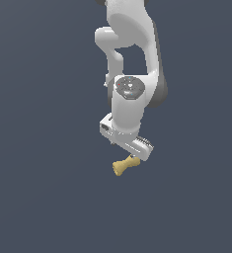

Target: Pick up the object and move it to a goal position.

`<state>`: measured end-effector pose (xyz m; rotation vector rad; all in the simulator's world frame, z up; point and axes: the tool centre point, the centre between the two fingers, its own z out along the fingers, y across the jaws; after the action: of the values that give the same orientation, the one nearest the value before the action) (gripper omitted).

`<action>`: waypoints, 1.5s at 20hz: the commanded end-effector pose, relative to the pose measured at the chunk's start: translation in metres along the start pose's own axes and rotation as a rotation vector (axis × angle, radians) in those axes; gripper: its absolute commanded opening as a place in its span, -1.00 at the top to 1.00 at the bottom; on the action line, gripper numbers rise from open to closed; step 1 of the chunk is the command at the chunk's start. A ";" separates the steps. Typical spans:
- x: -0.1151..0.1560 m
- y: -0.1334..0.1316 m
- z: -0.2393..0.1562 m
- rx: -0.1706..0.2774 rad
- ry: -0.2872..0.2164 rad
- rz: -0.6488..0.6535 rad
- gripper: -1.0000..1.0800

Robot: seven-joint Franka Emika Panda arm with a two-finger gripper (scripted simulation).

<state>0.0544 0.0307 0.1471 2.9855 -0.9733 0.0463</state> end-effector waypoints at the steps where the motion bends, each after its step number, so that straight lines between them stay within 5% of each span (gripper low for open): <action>1: 0.001 -0.004 0.006 -0.001 -0.005 0.068 -0.92; 15: 0.002 -0.021 0.032 -0.011 -0.023 0.375 -0.92; 30: 0.002 -0.024 0.045 -0.014 -0.026 0.437 -0.92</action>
<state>0.0720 0.0489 0.1061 2.7053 -1.5984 0.0015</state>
